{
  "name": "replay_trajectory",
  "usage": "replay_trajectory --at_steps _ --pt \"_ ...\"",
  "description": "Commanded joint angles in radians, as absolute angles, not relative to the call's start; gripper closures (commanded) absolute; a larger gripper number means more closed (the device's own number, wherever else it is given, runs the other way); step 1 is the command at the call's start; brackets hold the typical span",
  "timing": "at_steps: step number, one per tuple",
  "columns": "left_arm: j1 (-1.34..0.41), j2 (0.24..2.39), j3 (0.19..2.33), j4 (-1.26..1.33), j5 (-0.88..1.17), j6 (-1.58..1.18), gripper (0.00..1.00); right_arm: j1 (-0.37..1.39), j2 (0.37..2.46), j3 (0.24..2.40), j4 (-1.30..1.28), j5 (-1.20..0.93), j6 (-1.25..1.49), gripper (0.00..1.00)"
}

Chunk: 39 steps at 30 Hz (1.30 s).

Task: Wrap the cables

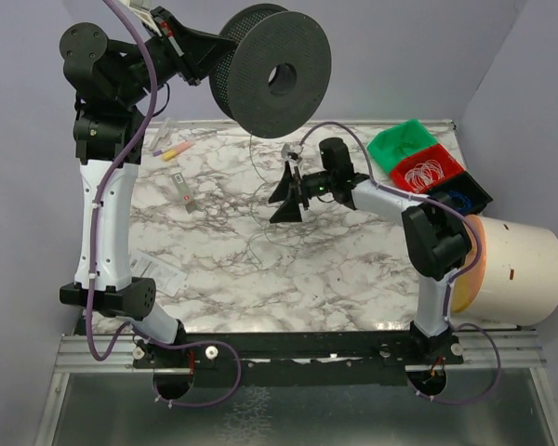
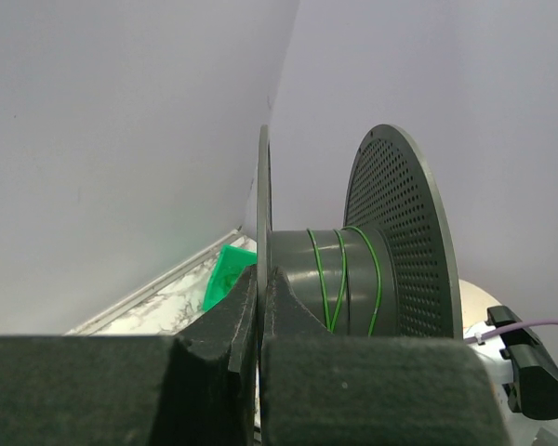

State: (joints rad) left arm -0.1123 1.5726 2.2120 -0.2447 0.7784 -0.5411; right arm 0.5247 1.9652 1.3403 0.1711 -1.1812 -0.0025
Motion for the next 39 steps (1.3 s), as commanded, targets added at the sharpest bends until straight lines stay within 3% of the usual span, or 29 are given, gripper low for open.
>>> replay_trajectory --at_steps 1,6,16,35,39 --pt "-0.109 1.530 2.205 -0.181 0.782 -0.568 1.00 0.467 1.956 1.367 0.130 -1.290 -0.068 0.00" --pt "-0.109 1.531 2.190 -0.180 0.784 -0.576 1.00 0.480 1.896 1.348 0.071 -1.387 -0.155 0.00" --pt "-0.108 1.518 2.110 -0.109 0.804 -0.650 1.00 0.580 1.955 1.383 0.223 -1.090 0.018 0.00" --pt "-0.084 1.504 2.051 0.043 0.855 -0.788 1.00 0.698 2.140 1.414 0.456 -1.172 0.320 0.00" --pt "-0.080 1.502 2.041 0.046 0.853 -0.790 1.00 0.726 2.164 1.394 0.611 -1.192 0.458 0.01"
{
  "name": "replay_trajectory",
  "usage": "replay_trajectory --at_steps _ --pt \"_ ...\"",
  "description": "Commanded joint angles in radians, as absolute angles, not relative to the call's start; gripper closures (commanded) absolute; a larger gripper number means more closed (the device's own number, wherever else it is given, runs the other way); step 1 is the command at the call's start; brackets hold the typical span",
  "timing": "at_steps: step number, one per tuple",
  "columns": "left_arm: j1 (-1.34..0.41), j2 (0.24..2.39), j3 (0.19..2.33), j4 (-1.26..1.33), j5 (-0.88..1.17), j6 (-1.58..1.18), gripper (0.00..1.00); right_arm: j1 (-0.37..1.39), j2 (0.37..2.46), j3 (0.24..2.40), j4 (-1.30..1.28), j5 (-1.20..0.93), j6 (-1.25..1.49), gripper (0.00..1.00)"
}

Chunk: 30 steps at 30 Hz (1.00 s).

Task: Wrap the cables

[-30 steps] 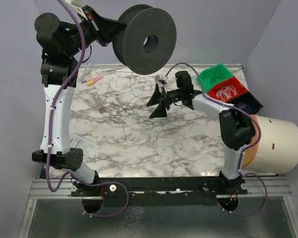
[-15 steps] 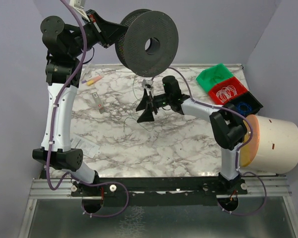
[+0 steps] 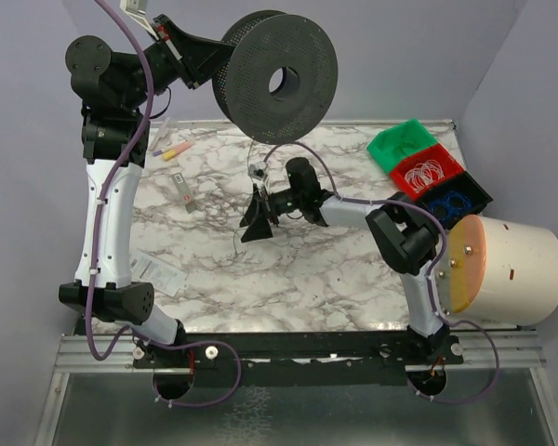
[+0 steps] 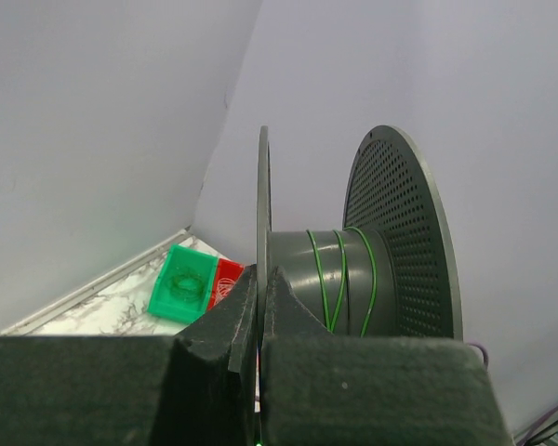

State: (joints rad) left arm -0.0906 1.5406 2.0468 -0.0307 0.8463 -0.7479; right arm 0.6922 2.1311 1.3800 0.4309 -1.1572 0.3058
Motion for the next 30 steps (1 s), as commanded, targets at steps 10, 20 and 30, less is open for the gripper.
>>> replay_trajectory --at_steps 10,20,30 --pt "-0.077 1.491 2.004 0.046 0.848 -0.791 1.00 0.741 2.210 1.513 0.436 -1.074 0.462 0.32" --pt "-0.068 1.475 2.020 -0.041 0.835 -0.721 1.00 0.652 2.150 1.459 0.368 -0.969 0.471 1.00" --pt "-0.069 1.403 1.900 -0.436 0.695 -0.199 1.00 0.256 2.015 1.570 0.194 -1.206 0.617 0.99"
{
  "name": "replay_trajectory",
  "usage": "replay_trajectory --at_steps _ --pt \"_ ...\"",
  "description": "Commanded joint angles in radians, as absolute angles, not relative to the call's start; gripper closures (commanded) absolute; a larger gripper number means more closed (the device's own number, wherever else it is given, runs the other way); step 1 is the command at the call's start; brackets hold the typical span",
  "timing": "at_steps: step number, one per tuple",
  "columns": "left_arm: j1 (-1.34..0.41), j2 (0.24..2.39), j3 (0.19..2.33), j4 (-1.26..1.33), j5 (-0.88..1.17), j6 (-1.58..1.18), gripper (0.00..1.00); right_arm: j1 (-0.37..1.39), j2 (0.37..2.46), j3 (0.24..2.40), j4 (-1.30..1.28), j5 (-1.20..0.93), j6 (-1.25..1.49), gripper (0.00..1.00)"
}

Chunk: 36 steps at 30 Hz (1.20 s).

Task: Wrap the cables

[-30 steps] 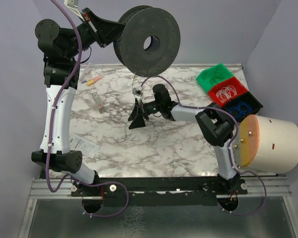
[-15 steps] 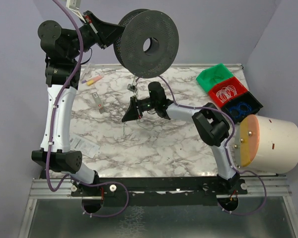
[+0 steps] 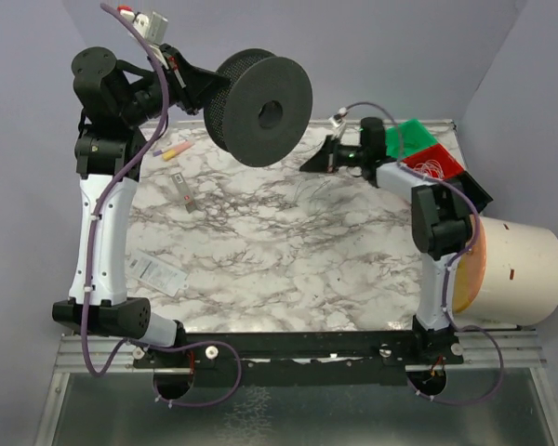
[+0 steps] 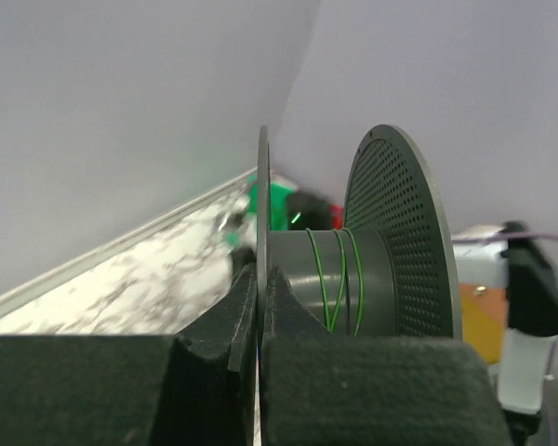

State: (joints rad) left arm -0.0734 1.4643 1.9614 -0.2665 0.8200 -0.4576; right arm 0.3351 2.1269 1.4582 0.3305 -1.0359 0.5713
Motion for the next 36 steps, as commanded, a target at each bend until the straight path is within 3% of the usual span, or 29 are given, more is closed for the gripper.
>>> replay_trajectory --at_steps 1,3,6,11,13,21,26,36 --pt "-0.069 1.397 1.878 -0.451 0.663 -0.161 1.00 0.243 2.003 1.604 0.154 -1.253 0.622 1.00" --pt "-0.072 1.389 1.832 -0.467 0.610 -0.103 1.00 0.225 1.981 1.673 0.024 -1.271 0.613 1.00" --pt "-0.081 1.385 1.777 -0.474 0.578 -0.047 1.00 0.203 1.949 1.708 0.039 -1.285 0.697 1.00" --pt "-0.170 1.379 1.707 -0.527 0.482 0.110 1.00 0.147 1.956 1.649 0.675 -1.320 1.310 1.00" --pt "-0.245 1.375 1.680 -0.561 0.366 0.195 1.00 0.137 1.977 1.681 0.791 -1.324 1.434 1.00" --pt "-0.387 1.410 1.582 -0.540 0.016 0.212 1.00 0.135 1.986 1.798 0.826 -1.321 1.525 1.00" --pt "-0.447 1.457 1.555 -0.495 -0.229 0.158 1.00 0.160 1.920 1.755 0.911 -1.329 1.586 1.00" --pt "-0.453 1.575 1.683 -0.487 -0.295 0.004 1.00 0.490 1.861 1.561 1.112 -1.463 1.574 1.00"
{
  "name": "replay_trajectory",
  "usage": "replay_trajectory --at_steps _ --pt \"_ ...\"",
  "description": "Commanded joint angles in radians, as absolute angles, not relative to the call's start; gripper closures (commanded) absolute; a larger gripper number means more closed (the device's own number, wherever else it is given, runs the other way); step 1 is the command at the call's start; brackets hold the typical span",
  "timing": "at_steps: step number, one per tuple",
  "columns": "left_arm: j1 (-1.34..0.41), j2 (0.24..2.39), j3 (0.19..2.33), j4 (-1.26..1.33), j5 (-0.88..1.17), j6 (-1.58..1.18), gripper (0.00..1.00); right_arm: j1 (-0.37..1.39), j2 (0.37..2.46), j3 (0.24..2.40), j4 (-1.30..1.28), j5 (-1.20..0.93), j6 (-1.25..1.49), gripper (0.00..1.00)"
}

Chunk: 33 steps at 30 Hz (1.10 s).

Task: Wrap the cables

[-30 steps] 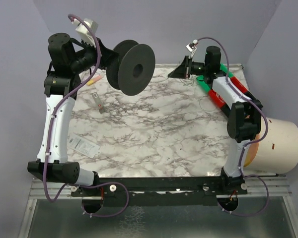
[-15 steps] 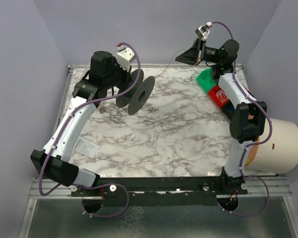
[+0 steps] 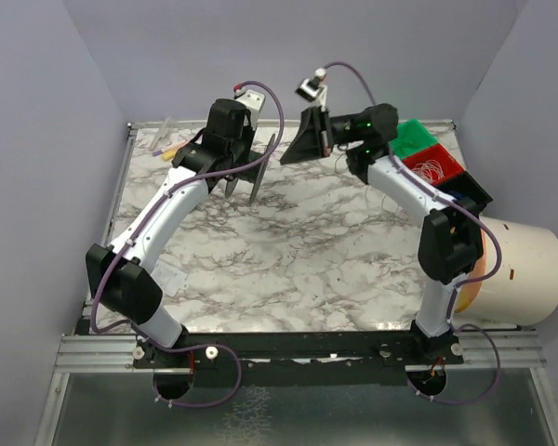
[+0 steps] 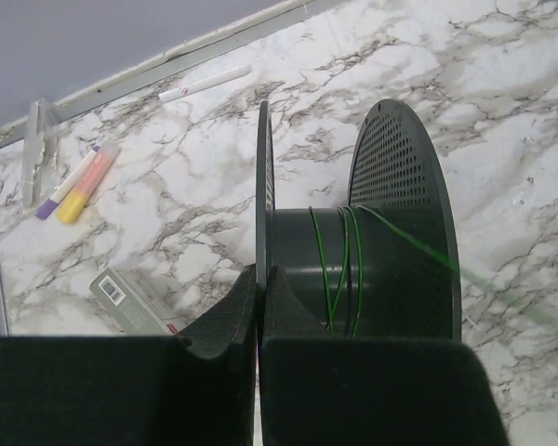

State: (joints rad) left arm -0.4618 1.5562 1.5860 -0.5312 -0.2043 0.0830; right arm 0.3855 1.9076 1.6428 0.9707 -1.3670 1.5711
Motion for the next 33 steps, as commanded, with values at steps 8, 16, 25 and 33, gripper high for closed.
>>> replay_trajectory --at_steps 8,16,25,33 --pt "-0.368 1.608 1.845 -0.508 -0.182 -0.147 1.00 0.593 1.816 1.319 0.903 -1.470 1.268 1.00" --pt "-0.179 1.610 1.905 -0.450 0.207 -0.358 1.00 0.615 1.797 1.306 0.125 -1.307 0.523 1.00" --pt "-0.159 1.538 1.805 -0.275 0.577 -0.456 1.00 0.531 1.872 1.246 0.146 -0.845 0.593 1.00" --pt "-0.155 1.490 1.745 -0.257 0.810 -0.425 1.00 0.271 1.882 1.231 0.159 -0.641 0.658 1.00"
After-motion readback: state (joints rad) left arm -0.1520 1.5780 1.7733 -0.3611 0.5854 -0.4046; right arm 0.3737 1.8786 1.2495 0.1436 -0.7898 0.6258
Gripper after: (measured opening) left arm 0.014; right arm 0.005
